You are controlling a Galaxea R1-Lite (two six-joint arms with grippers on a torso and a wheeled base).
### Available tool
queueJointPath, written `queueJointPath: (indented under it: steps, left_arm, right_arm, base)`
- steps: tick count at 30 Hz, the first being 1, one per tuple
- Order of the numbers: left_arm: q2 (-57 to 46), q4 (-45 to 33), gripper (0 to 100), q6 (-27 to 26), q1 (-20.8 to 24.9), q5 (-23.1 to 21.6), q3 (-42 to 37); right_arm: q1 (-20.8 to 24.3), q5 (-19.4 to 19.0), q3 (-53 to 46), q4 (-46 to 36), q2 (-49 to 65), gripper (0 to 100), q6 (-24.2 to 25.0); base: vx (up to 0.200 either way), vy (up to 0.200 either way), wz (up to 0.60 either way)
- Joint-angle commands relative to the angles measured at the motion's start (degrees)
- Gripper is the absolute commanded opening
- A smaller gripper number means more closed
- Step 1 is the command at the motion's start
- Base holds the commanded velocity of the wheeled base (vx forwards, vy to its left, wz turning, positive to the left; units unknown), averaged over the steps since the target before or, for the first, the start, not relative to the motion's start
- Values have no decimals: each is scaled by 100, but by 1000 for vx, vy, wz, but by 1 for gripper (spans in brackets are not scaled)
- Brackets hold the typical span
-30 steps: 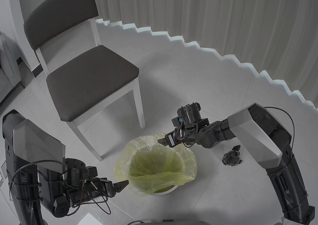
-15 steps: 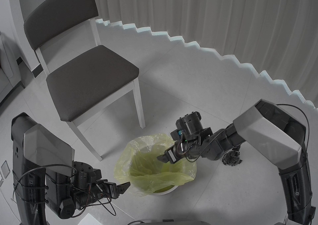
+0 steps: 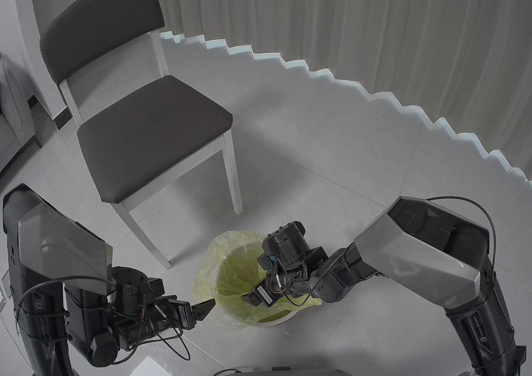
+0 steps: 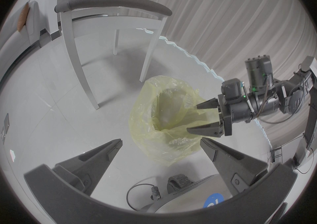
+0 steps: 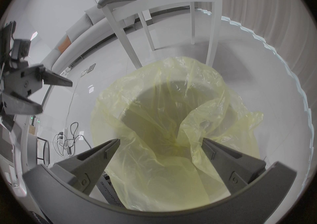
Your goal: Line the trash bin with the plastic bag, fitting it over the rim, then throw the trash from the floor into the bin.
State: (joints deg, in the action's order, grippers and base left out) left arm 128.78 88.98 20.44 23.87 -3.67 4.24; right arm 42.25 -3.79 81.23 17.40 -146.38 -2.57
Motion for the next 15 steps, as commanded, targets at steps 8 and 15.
queueJointPath:
  steps: [8, 15]
  left_arm:
    - [-178, 102, 100, 74, -23, -2, -117]
    - [-169, 102, 100, 109, 30, -2, -117]
  right_arm:
    - [-894, 115, -151, -26, 339, 100, -305]
    - [-1211, 98, -116, -17, 558, 100, -296]
  base:
    - [0, 0, 0]
    - [0, 0, 0]
